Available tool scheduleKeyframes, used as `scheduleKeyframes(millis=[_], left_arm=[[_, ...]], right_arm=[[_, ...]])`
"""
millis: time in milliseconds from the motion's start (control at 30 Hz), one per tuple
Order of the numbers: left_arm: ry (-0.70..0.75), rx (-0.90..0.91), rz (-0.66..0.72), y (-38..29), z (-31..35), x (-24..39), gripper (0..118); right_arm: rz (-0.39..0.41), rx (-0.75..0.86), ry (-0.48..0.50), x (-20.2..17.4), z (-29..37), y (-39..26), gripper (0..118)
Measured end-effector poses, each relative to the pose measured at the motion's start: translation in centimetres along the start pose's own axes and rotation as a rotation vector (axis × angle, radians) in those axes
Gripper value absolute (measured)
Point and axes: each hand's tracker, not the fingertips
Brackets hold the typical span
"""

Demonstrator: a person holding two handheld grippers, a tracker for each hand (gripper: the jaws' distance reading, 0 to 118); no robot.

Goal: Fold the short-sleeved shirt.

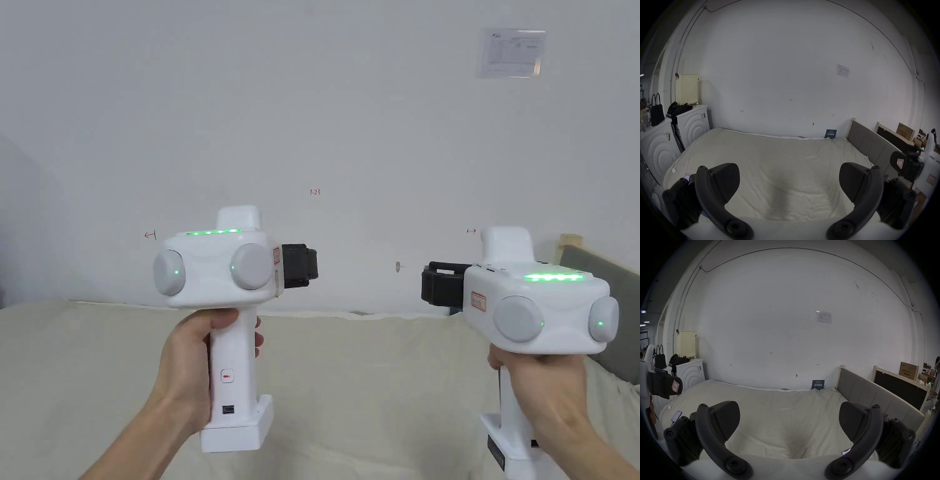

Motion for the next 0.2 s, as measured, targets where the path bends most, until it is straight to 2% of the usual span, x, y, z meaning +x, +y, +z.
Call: scheduleKeyframes(millis=[200], left_arm=[[0.147, 0.009, -0.074, -0.76, 0.04, 0.59, 118]], right_arm=[[0.012, 0.002, 0.003, -0.3, 0.18, -0.12, 118]])
